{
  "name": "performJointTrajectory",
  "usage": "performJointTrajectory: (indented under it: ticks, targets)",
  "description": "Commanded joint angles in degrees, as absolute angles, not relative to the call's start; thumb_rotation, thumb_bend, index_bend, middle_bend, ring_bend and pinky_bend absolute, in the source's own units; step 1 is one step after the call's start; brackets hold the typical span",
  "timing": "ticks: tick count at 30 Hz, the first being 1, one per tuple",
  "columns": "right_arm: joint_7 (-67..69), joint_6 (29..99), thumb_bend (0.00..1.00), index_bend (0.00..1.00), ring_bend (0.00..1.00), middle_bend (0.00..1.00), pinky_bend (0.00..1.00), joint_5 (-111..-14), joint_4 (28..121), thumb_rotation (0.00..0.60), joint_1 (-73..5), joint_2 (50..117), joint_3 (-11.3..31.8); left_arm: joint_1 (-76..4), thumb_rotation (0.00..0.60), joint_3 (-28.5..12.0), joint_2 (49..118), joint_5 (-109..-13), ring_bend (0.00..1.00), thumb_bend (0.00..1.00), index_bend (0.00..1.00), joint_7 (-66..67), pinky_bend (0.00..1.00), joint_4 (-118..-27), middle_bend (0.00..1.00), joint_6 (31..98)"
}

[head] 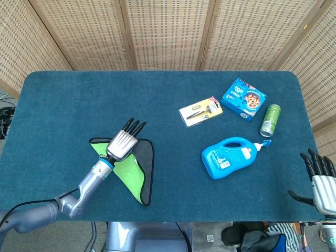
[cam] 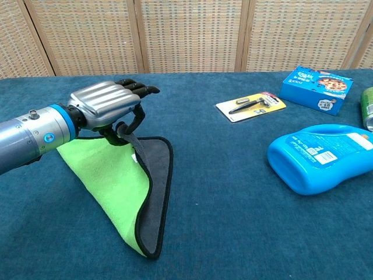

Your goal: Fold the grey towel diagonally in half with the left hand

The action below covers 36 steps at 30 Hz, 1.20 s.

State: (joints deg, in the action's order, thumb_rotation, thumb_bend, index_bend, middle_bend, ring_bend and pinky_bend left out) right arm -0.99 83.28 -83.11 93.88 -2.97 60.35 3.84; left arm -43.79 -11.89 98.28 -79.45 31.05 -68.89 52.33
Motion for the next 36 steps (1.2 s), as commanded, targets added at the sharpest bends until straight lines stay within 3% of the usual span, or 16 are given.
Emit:
performJointTrajectory:
  ticks: [1, 4, 10, 12, 23, 29, 36]
  targets:
    - [-0.87, 83.31, 0.0, 0.0, 0.0, 0.0, 0.0, -83.11, 93.88, 0.6, -2.97, 60.31, 3.86, -44.76, 0.6, -12.08, 99.01, -78.92, 0.0, 0.36, 0.71, 31.55, 0.0, -68.59, 0.0, 51.89]
    - [-0.75, 83.47, 0.0, 0.0, 0.0, 0.0, 0.0, -83.1, 93.86, 0.6, -2.94, 60.31, 3.94, -45.3, 0.6, -11.87, 99.62, -78.45, 0.0, 0.36, 0.65, 32.31, 0.0, -67.95, 0.0, 51.86]
    - [-0.32, 83.92, 0.0, 0.0, 0.0, 0.0, 0.0, -83.37, 93.91, 0.6, -2.82, 60.25, 3.99, -45.96, 0.6, -11.45, 100.36, -77.15, 0.0, 0.36, 0.09, 33.5, 0.0, -67.36, 0.0, 51.56]
    - [-0.29, 84.08, 0.0, 0.0, 0.0, 0.0, 0.0, -83.41, 93.87, 0.6, -2.81, 60.3, 4.06, -45.98, 0.6, -11.32, 100.5, -76.82, 0.0, 0.36, 0.01, 34.1, 0.0, -67.32, 0.0, 51.65]
    - [-0.2, 84.85, 0.0, 0.0, 0.0, 0.0, 0.0, -83.93, 93.87, 0.6, -2.64, 60.45, 4.11, -45.18, 0.6, -10.9, 99.63, -74.17, 0.0, 0.35, 0.0, 36.82, 0.0, -68.8, 0.0, 54.43]
    - [-0.33, 84.94, 0.0, 0.0, 0.0, 0.0, 0.0, -84.08, 94.01, 0.6, -2.62, 60.43, 4.06, -45.1, 0.6, -10.8, 99.01, -73.35, 0.0, 0.15, 0.0, 36.68, 0.0, -69.82, 0.0, 55.08]
    - [-0.19, 85.13, 0.0, 0.0, 0.0, 0.0, 0.0, -84.18, 93.9, 0.6, -2.59, 60.4, 4.12, -45.13, 0.6, -10.52, 97.74, -73.15, 0.0, 0.12, 0.0, 36.75, 0.0, -71.94, 0.0, 56.24]
